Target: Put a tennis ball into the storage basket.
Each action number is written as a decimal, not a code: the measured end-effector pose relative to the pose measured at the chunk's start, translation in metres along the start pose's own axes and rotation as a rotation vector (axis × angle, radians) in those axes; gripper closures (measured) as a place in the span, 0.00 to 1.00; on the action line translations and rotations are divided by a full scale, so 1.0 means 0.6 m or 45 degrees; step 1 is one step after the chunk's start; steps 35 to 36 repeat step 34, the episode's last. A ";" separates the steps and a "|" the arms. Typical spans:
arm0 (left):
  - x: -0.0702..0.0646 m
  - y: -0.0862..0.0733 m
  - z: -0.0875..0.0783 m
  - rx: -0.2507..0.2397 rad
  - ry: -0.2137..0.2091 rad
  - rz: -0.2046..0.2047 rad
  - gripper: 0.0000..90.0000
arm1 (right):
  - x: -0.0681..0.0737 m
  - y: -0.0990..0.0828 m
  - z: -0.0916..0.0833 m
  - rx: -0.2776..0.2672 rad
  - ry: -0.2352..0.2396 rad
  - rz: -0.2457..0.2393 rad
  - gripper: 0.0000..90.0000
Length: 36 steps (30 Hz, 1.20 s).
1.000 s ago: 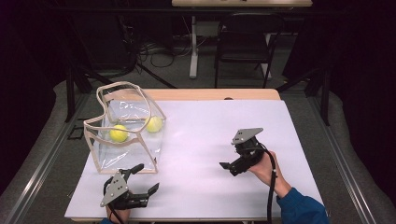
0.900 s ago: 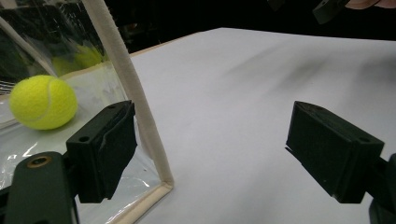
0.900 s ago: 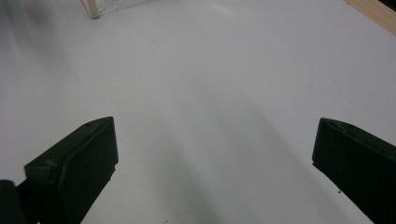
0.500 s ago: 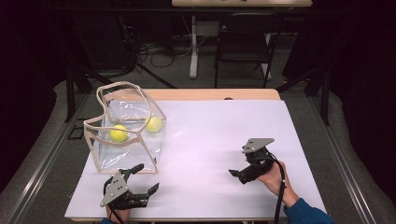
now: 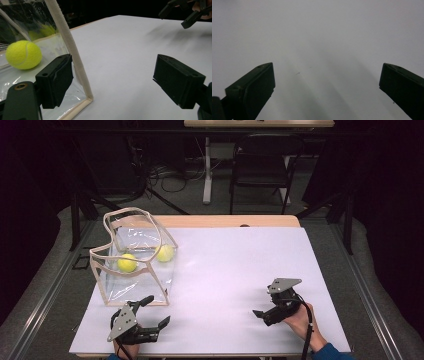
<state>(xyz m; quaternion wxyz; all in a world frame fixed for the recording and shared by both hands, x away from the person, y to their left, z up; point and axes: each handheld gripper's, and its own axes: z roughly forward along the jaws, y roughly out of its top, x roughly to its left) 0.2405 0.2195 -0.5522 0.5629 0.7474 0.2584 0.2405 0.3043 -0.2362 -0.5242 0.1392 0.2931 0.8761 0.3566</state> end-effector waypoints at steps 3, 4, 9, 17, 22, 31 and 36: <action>0.000 0.000 0.000 0.001 0.001 -0.001 0.18 | 0.003 -0.014 0.001 -0.001 0.001 0.009 0.00; 0.000 0.000 0.000 0.002 0.002 -0.001 0.18 | 0.005 -0.018 0.001 -0.004 0.002 0.011 0.00; -0.001 0.000 0.000 0.003 0.004 0.000 0.18 | 0.012 -0.035 0.005 -0.011 0.001 0.023 0.00; -0.001 0.000 0.000 0.004 0.003 -0.002 0.18 | 0.020 -0.057 -0.004 -0.061 -0.023 0.055 0.00; -0.001 0.000 0.001 0.006 0.001 0.001 0.18 | 0.024 -0.067 -0.015 -0.059 -0.042 0.065 0.00; -0.001 -0.001 0.002 0.008 0.001 0.000 0.18 | 0.021 -0.077 -0.022 -0.070 -0.056 0.087 0.00; 0.000 -0.001 0.002 0.017 0.000 0.004 0.18 | 0.021 -0.078 -0.023 -0.080 -0.054 0.094 0.00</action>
